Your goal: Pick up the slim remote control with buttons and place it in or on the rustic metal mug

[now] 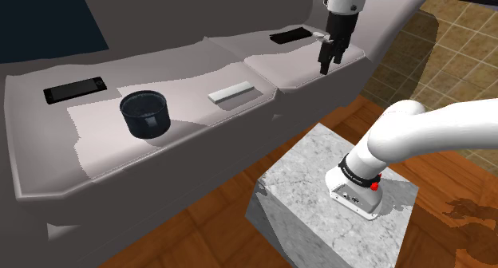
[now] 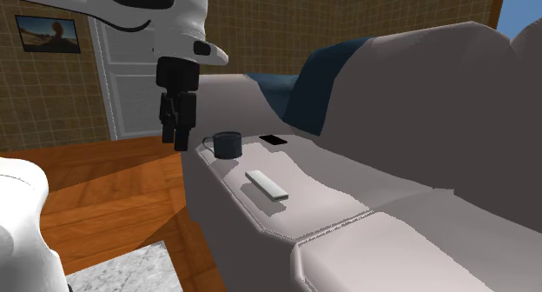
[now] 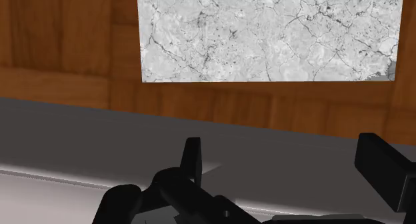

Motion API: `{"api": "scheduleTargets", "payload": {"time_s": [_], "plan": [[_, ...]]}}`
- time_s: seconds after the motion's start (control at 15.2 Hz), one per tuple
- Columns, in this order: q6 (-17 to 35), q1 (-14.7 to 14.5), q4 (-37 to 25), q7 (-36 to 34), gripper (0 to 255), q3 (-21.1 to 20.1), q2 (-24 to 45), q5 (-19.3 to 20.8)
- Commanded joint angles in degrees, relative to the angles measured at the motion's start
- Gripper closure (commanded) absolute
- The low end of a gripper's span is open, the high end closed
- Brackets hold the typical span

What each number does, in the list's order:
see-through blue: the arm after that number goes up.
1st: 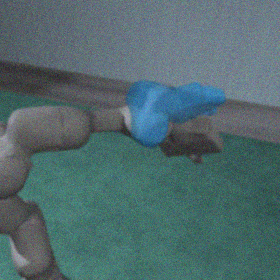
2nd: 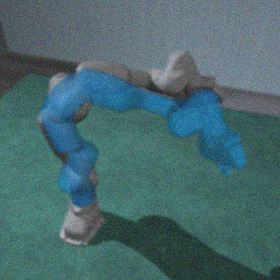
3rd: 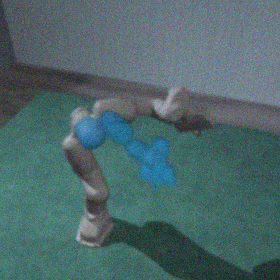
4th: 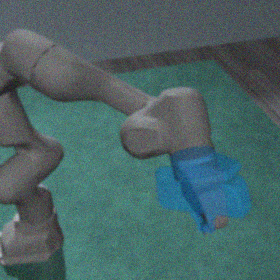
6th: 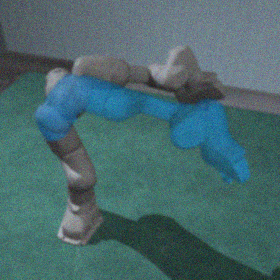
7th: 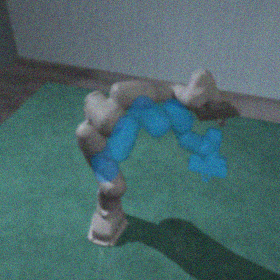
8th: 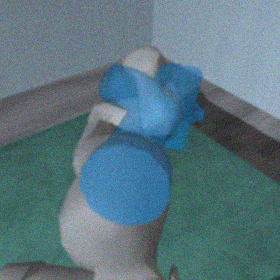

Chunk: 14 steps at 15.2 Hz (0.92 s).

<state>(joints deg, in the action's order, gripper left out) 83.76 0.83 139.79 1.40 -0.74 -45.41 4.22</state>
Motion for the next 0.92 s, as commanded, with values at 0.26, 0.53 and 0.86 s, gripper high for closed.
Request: {"api": "scheduleTargets", "payload": {"time_s": [0.26,0.53,0.86], "plan": [[7.7,-2.4,-0.5,8.8,0,3.0,7.1,1.9],[14.7,-4.8,-2.4,17.5,0,5.4,15.0,2.7],[22.3,-7.8,-6.1,28.2,0,7.4,25.1,2.3]]}}
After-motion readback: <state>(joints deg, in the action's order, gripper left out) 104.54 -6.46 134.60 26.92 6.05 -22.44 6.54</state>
